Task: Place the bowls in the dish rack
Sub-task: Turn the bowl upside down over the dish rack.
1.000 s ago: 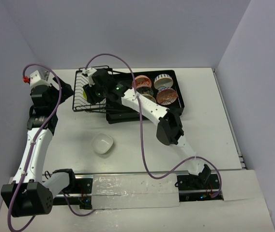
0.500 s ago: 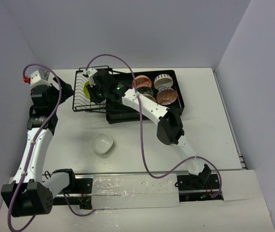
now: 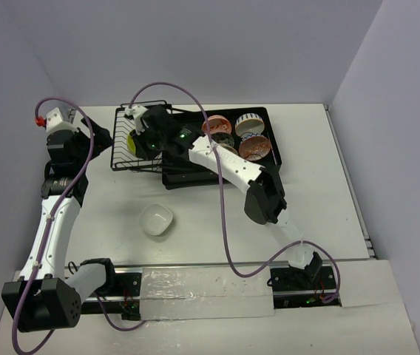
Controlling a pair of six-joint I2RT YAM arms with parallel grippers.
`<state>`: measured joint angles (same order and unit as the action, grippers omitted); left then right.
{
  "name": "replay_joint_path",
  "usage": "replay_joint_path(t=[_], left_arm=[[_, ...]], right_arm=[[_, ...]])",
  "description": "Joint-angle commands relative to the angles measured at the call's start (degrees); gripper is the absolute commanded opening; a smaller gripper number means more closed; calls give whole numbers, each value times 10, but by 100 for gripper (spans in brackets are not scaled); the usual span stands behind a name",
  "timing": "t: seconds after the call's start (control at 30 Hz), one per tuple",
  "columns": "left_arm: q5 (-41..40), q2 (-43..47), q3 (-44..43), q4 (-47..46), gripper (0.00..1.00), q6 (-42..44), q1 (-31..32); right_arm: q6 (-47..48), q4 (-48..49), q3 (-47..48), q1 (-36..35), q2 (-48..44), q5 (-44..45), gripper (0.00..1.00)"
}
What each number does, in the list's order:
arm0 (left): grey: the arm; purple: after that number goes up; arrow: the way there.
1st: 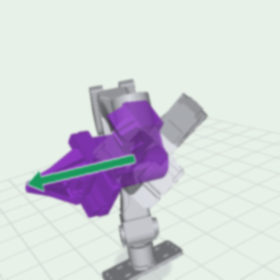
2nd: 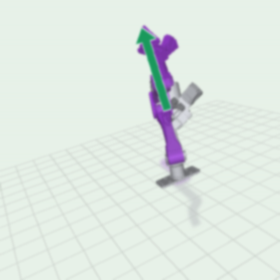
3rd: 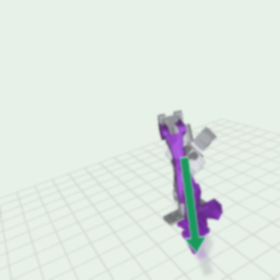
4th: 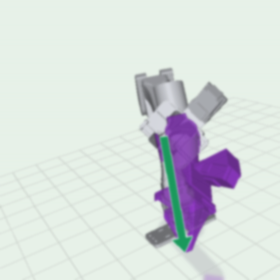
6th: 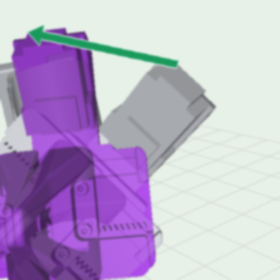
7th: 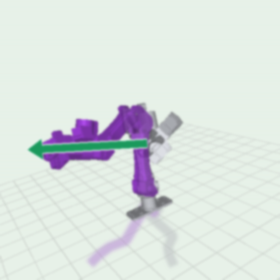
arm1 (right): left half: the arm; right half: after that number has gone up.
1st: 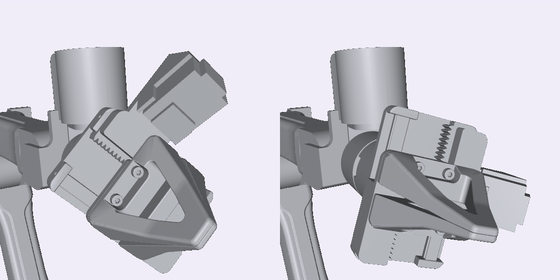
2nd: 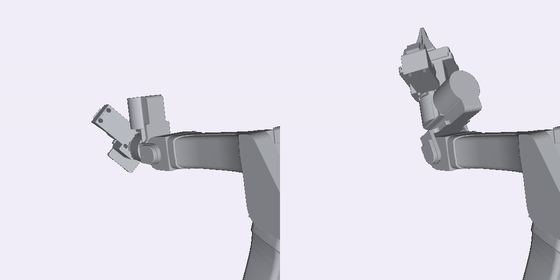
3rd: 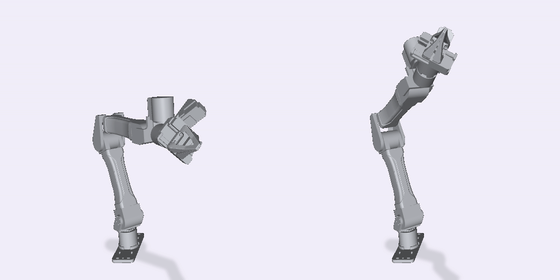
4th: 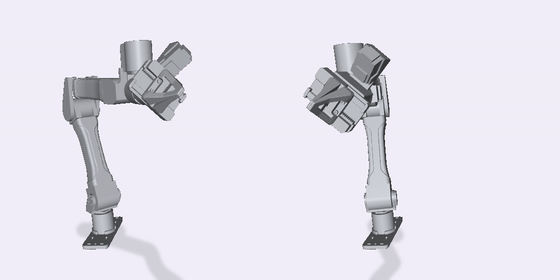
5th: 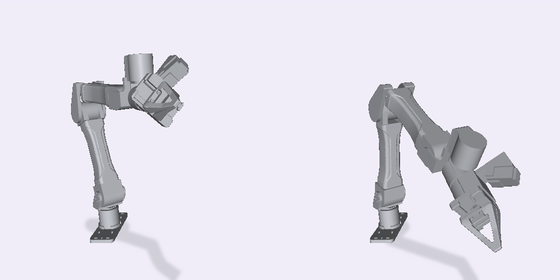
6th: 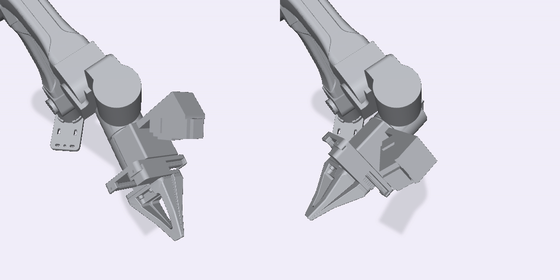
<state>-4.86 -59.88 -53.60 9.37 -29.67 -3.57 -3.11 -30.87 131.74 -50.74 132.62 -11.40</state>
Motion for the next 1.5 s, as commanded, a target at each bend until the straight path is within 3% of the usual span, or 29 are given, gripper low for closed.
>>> replay_joint_path(t=[0.0,0.17,0.33,0.53,0.73,1.2,1.47], left_arm=[[7,-2,-12,-8,99,-6,-3],[6,-1,-11,-8,99,-5,-3],[8,-3,-11,-8,99,-5,-3],[12,-5,-11,-8,99,-5,-3],[18,-10,-13,-8,99,-6,-3],[23,-16,-13,-8,99,-4,-3],[22,-16,-13,-9,99,-2,-3]], right_arm=[[-43,-10,-18,22,-52,-31,0],[-140,146,-119,73,-106,-170,0],[-231,270,-188,117,-133,-203,0],[-267,339,-295,155,-167,-195,0],[-256,351,-356,169,-191,-187,0],[-224,316,-341,171,-191,-208,0],[-177,285,-409,171,-291,-188,14]])
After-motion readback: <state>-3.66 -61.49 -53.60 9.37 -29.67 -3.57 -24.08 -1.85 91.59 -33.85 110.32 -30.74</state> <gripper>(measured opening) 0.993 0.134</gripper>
